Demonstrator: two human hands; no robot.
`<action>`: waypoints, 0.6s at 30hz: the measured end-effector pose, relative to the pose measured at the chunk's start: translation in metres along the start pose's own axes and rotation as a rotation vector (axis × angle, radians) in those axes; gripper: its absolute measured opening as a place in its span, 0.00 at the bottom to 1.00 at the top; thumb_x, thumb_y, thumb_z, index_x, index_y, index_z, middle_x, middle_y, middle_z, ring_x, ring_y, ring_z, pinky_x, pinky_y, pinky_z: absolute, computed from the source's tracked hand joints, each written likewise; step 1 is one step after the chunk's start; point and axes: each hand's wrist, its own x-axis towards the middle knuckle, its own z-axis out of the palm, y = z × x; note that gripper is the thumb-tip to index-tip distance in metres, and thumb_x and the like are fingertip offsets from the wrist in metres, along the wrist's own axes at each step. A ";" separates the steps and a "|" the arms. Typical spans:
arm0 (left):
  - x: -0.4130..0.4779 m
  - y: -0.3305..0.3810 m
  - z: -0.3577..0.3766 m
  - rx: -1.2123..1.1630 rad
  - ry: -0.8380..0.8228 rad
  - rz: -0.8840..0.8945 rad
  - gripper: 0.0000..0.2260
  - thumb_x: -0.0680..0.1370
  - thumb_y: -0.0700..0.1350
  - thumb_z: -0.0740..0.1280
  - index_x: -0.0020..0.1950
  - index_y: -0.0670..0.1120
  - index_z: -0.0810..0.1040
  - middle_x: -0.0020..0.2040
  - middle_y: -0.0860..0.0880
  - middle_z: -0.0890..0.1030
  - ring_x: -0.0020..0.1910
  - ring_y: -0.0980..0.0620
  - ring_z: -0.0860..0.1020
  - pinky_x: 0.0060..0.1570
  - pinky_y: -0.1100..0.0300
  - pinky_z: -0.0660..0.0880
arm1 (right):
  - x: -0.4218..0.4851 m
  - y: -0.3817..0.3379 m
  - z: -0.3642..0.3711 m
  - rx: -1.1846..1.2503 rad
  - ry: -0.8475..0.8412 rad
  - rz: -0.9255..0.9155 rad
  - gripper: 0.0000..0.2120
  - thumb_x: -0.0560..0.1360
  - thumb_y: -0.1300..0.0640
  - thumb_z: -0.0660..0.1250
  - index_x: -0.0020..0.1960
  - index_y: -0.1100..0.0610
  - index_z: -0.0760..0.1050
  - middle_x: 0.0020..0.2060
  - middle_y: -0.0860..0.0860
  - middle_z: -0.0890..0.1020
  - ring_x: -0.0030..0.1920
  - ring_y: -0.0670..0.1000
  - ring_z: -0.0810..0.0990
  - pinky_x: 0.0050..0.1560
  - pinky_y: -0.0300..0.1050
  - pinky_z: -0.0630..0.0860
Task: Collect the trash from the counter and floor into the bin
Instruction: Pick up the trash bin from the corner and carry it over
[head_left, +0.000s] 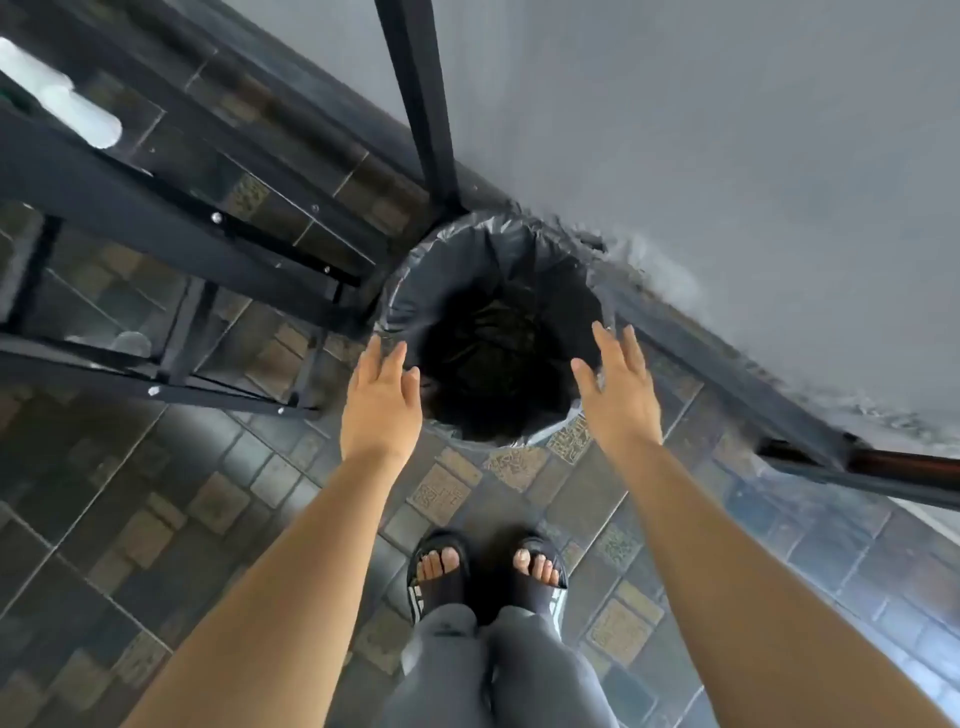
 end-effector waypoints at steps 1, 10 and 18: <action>0.006 -0.004 0.007 -0.042 0.031 -0.054 0.21 0.84 0.52 0.54 0.77 0.50 0.64 0.81 0.49 0.53 0.78 0.49 0.56 0.72 0.51 0.63 | 0.008 0.004 0.007 -0.004 0.022 -0.005 0.26 0.82 0.43 0.56 0.78 0.41 0.55 0.80 0.46 0.48 0.77 0.57 0.58 0.69 0.58 0.69; 0.057 -0.011 0.038 -0.326 0.041 -0.146 0.18 0.83 0.53 0.58 0.73 0.60 0.69 0.80 0.48 0.57 0.77 0.55 0.55 0.59 0.66 0.57 | 0.070 0.025 0.045 0.181 0.072 -0.003 0.23 0.81 0.42 0.58 0.75 0.36 0.60 0.78 0.50 0.56 0.76 0.54 0.61 0.70 0.56 0.67; 0.047 0.002 0.037 -0.450 0.137 -0.232 0.19 0.81 0.54 0.62 0.73 0.62 0.69 0.77 0.53 0.63 0.78 0.54 0.53 0.73 0.54 0.55 | 0.054 0.021 0.045 0.339 0.121 0.085 0.23 0.80 0.44 0.62 0.74 0.35 0.62 0.76 0.49 0.63 0.75 0.53 0.62 0.73 0.54 0.64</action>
